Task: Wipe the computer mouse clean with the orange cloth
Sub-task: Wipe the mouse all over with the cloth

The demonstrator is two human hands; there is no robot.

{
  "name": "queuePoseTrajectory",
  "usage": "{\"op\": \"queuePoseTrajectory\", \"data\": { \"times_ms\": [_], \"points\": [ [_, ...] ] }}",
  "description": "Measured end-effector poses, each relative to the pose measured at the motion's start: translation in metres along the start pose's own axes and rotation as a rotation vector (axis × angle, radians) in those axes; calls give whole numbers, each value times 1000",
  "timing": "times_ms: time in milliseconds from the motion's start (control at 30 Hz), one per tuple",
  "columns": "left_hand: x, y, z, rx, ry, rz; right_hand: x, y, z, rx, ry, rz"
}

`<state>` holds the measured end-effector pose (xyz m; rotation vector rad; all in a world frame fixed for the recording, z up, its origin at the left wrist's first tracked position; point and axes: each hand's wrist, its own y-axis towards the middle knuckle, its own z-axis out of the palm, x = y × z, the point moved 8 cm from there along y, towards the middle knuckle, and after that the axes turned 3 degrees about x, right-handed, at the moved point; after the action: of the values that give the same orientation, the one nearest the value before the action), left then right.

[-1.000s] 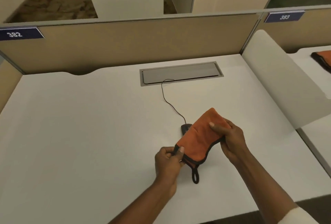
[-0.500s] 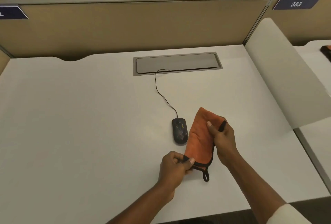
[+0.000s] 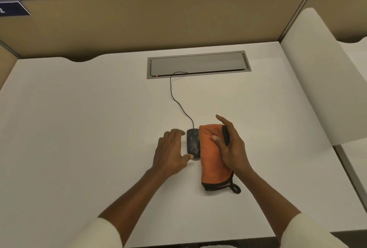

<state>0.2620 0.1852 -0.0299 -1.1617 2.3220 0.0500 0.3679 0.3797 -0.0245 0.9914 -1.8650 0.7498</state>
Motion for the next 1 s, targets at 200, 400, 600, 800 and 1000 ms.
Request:
{"op": "queuePoseTrajectory", "data": {
  "times_ms": [200, 400, 600, 800, 1000],
  "points": [
    [-8, 26, 15, 133, 32, 133, -3, 3, 4, 40, -96, -36],
    [-11, 29, 21, 168, 33, 153, -6, 2, 3, 88, -104, -47],
    [-14, 33, 21, 145, 39, 186, -2, 1, 9, 129, -128, -79],
    [-14, 34, 20, 123, -30, 199, -2, -5, 19, 247, -271, -107],
    [-11, 35, 24, 119, -67, 146, 4, -7, 31, 286, -439, -153]
  ]
}}
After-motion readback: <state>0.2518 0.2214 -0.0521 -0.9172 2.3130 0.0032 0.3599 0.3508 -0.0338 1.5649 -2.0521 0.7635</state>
